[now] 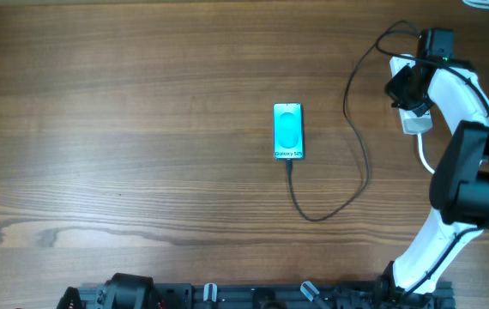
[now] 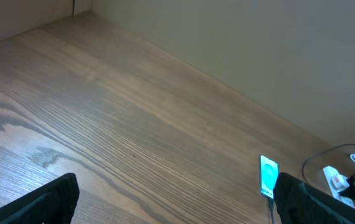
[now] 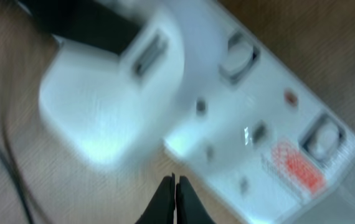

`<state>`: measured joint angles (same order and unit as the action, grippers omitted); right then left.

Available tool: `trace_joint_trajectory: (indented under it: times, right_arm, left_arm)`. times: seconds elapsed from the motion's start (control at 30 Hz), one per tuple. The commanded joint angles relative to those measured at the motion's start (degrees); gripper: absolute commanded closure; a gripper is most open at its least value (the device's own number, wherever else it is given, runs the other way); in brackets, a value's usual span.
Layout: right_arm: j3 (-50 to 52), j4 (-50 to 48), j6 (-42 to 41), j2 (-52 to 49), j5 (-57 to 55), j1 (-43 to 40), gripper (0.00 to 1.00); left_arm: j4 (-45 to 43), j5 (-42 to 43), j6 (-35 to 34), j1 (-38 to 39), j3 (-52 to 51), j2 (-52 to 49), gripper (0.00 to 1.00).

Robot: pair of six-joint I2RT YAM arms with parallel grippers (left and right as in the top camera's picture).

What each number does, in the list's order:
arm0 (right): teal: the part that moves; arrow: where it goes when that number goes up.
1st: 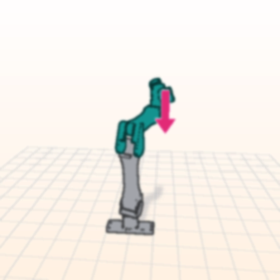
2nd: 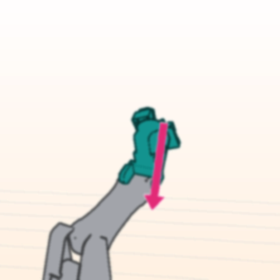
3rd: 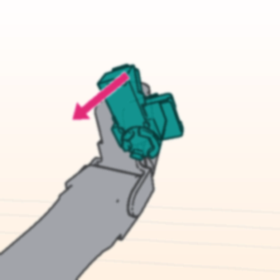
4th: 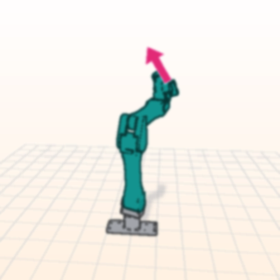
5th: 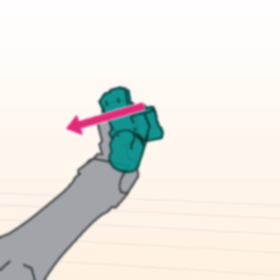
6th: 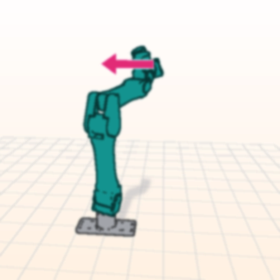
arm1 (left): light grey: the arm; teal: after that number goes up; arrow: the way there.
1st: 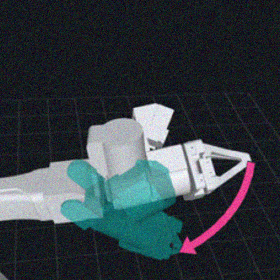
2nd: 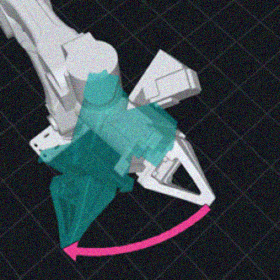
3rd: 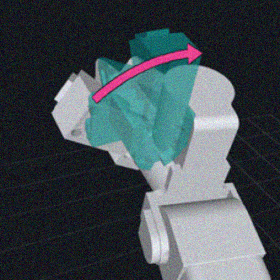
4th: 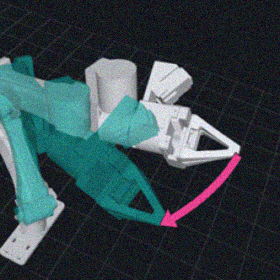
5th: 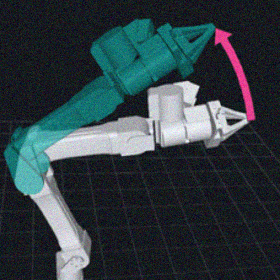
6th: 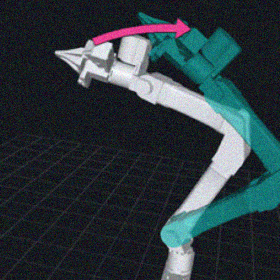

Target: Plug charger to phone and switch on socket

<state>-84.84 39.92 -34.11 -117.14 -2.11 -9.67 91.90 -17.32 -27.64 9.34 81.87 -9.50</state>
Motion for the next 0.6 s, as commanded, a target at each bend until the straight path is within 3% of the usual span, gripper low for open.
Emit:
trace_joint_trajectory:
  times: [0.0, 0.13, 0.43, 0.57]
  right_arm:
    - [0.09, 2.95, 1.75, 12.2, 1.51, -0.28, 0.95]
    - [0.09, 7.04, 2.19, 23.5, 1.55, -0.28, 0.95]
    - [0.09, 18.53, 4.24, 45.42, 1.53, -0.28, 0.95]
    - [0.09, 27.71, 5.68, 62.36, 1.53, -0.31, 0.96]
  left_arm:
    - [-0.35, -0.76, 0.39, 0.2, -0.17, 2.21, 0.0]
    - [0.46, -0.87, 0.37, 0.2, 0.26, 9.22, 0.0]
    - [0.81, -0.5, 0.22, 0.13, 0.96, 9.18, 0.0]
    - [4.57, -0.52, 0.24, 0.15, 0.98, 9.18, 0.0]
